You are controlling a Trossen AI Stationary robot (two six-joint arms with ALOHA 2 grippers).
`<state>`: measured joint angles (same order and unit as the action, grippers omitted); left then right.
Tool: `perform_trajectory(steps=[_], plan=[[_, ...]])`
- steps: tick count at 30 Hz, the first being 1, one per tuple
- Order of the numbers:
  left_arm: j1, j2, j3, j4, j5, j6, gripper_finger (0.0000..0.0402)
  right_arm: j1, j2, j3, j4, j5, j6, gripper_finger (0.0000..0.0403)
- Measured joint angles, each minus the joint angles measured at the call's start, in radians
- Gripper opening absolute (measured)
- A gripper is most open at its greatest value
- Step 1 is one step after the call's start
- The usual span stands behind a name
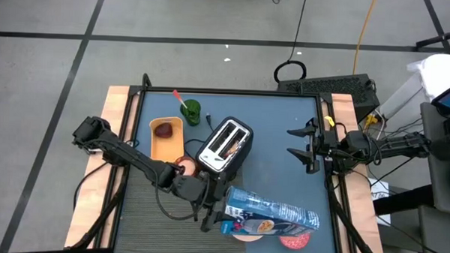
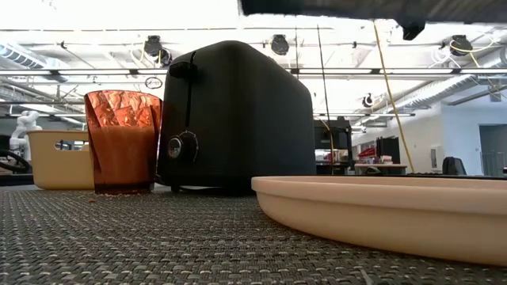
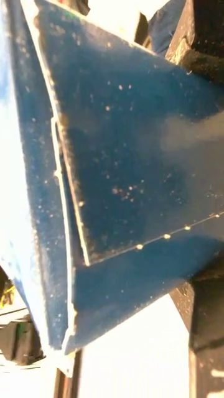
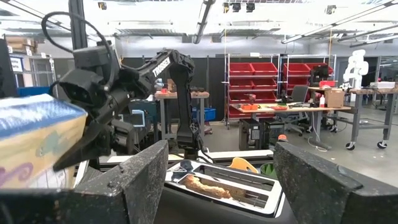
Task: Arrange a breakfast setting
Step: Put the cereal from the blue cereal box into the red bowl
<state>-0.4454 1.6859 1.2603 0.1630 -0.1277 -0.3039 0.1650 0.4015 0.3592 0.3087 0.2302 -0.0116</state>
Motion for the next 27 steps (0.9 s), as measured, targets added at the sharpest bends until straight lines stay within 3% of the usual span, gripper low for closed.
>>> perform_trajectory(steps=[8,27], plan=[[0.000,0.000,0.122,-0.194,-0.003,0.047,0.0290,0.000,0.000,0.000,0.000,0.000,0.000,0.0279],[0.001,0.037,0.127,-0.184,0.022,0.003,0.0289,0.000,0.000,0.000,0.000,0.000,0.000,0.0279]])
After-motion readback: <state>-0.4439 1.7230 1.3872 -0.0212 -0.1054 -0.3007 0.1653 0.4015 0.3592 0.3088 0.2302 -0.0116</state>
